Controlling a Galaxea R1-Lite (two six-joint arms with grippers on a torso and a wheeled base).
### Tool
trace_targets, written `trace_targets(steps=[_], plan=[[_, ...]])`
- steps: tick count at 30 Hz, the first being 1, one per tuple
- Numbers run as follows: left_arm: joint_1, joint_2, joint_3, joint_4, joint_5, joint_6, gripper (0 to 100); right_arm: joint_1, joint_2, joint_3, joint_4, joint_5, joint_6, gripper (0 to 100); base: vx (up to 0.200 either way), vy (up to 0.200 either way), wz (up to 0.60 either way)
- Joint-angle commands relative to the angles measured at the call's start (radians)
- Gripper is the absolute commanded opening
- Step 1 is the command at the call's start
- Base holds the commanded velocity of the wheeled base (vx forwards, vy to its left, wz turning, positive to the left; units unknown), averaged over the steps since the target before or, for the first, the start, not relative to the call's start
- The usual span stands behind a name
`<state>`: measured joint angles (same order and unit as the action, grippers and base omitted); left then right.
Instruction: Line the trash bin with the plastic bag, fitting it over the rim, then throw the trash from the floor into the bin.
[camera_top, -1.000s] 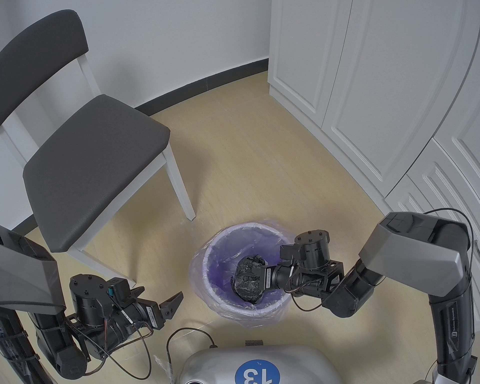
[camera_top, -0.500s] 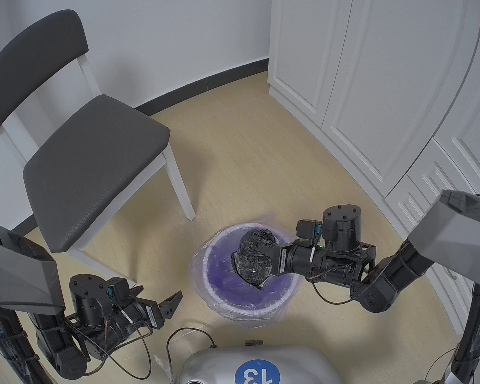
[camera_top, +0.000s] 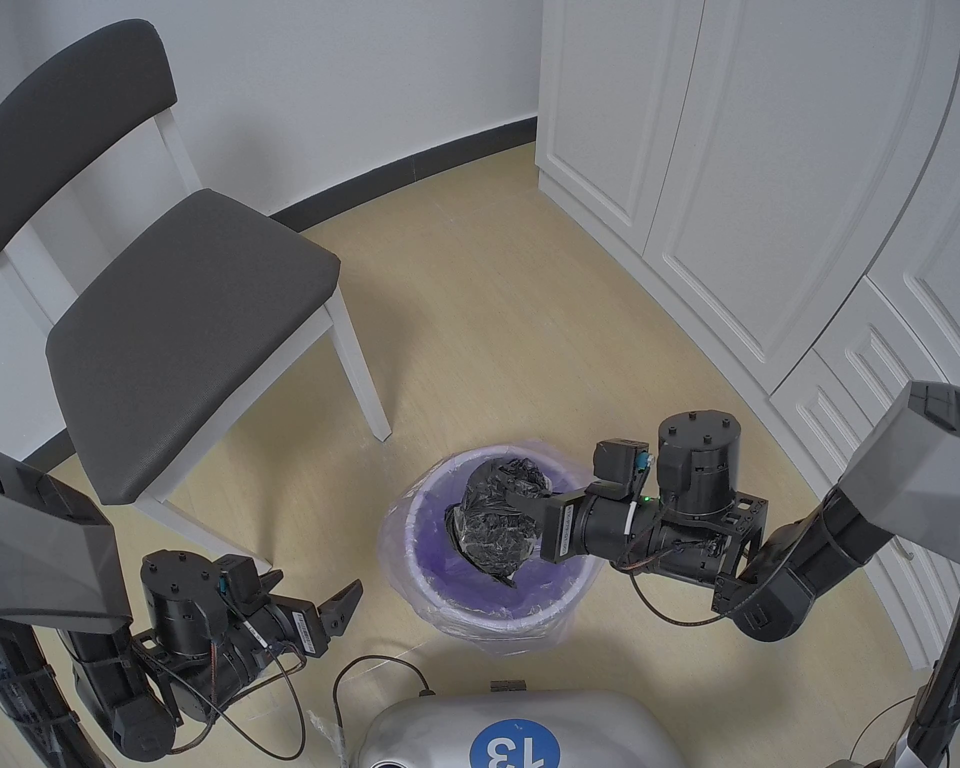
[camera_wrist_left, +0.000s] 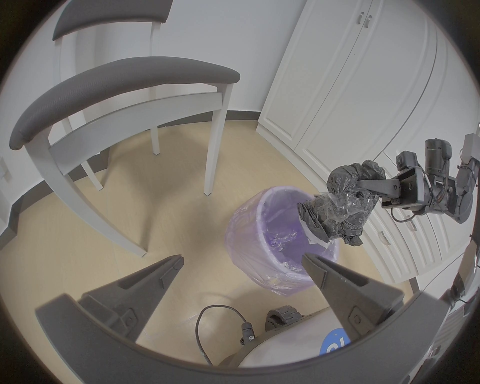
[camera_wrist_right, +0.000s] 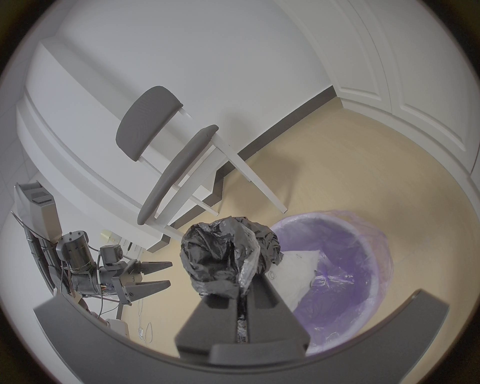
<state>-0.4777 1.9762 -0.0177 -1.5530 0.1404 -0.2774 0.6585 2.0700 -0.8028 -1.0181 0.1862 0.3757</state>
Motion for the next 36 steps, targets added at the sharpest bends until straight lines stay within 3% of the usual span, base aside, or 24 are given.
trace_targets(steps=[1,4,5,18,23,26,30,36], plan=[[-0.006,-0.002,0.018,-0.018,0.004,0.000,100,-0.004,-0.019,0.010,0.007,0.001,-0.012,0,0.000,0.000,0.00],[-0.006,-0.002,0.018,-0.018,0.004,0.000,100,-0.004,-0.008,0.017,-0.002,-0.001,-0.034,0,0.000,0.000,0.00],[-0.006,-0.002,0.018,-0.018,0.004,0.000,100,-0.004,-0.007,0.011,-0.008,0.001,-0.031,100,0.000,0.000,0.00],[-0.007,0.012,0.018,-0.018,0.019,0.001,100,-0.028,-0.007,0.007,-0.030,0.012,-0.035,100,0.000,0.000,0.00],[-0.007,0.021,0.018,-0.018,0.019,0.001,100,-0.082,-0.004,-0.021,-0.020,0.012,-0.044,100,0.000,0.000,0.00],[-0.007,0.043,0.016,-0.018,0.019,0.001,100,-0.175,0.032,-0.053,0.016,0.012,-0.147,100,0.000,0.000,0.00],[-0.009,0.056,0.018,-0.018,0.022,0.001,100,-0.307,0.125,-0.084,0.092,0.012,-0.385,100,0.000,0.000,0.00],[-0.016,0.056,0.018,-0.018,0.022,0.001,100,-0.393,0.231,-0.107,0.128,0.055,-0.537,100,0.000,0.000,0.00]])
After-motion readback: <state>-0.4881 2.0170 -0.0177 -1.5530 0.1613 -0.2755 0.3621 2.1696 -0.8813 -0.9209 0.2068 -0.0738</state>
